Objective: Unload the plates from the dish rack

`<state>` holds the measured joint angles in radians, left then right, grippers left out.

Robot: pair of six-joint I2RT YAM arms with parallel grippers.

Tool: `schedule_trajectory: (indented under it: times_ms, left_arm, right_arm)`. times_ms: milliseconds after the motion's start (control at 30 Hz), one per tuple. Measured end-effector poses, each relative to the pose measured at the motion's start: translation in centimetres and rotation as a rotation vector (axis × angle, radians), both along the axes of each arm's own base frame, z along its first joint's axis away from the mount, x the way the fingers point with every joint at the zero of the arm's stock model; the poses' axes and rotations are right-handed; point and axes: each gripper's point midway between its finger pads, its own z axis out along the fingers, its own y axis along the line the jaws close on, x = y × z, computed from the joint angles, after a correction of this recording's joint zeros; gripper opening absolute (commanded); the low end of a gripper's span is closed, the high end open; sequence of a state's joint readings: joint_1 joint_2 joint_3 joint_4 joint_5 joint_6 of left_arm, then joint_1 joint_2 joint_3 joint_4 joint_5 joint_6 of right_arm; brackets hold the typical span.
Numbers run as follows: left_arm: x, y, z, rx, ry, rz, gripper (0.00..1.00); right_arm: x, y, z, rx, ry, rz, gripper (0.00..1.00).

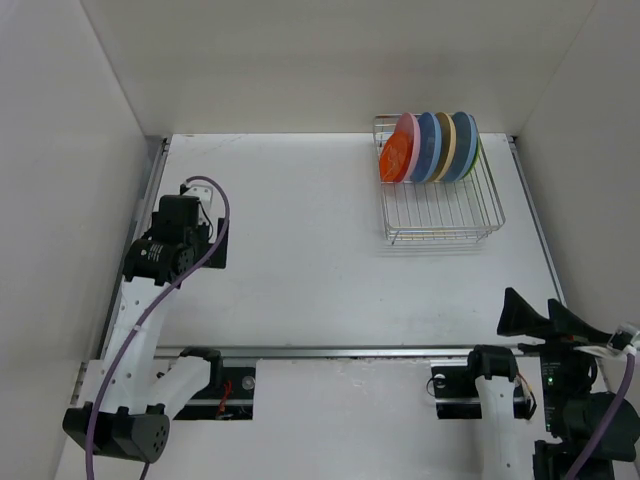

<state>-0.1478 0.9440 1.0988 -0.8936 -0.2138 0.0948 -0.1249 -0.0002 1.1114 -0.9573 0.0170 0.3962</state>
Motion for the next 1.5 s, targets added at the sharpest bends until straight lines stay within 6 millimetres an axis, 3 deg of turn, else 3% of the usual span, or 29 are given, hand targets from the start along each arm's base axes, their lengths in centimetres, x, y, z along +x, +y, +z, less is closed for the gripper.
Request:
schedule_trajectory:
  times_ms: [267,433,567,767,933,1100,1333,1500]
  left_arm:
    - [0.1,-0.1,0.1,-0.037,-0.016,0.05,1.0]
    - [0.4,-0.2,0.1,-0.046,-0.013,0.062,1.0]
    - [0.6,-0.1,-0.3,-0.039,0.012,0.063,1.0]
    - [1.2,-0.2,-1.9,-0.027,0.086,0.052,1.0]
    - [2.5,-0.3,-2.2,-0.009,0.136,0.051,1.0]
    - [4.8,-0.5,-1.0,-0.003,0.142,0.054,1.0]
    - [6.1,-0.6,-1.6,0.009,0.183,0.05,1.0]
    - [6.2,-0.6,-2.4,0.019,0.222,0.046,1.0]
  right_arm:
    - [0.4,1.2,0.2,-0.025,0.009,0.072,1.0]
    - [3.5,2.1,1.3,-0.036,0.059,0.149,1.0]
    - [8.9,2.5,1.8,-0.024,0.15,0.212,0.9]
    - [19.4,3.0,0.8,0.029,0.295,0.316,0.69]
    - [28.0,5.9,-1.2,0.015,0.454,0.386,0.67]
    - [36.2,8.8,-1.0,-0.07,0.509,0.313,0.67]
    - [44.4,6.6,-2.4,-0.122,0.539,0.107,0.63]
    - [47.0,7.1,-6.2,-0.158,0.608,0.084,0.58]
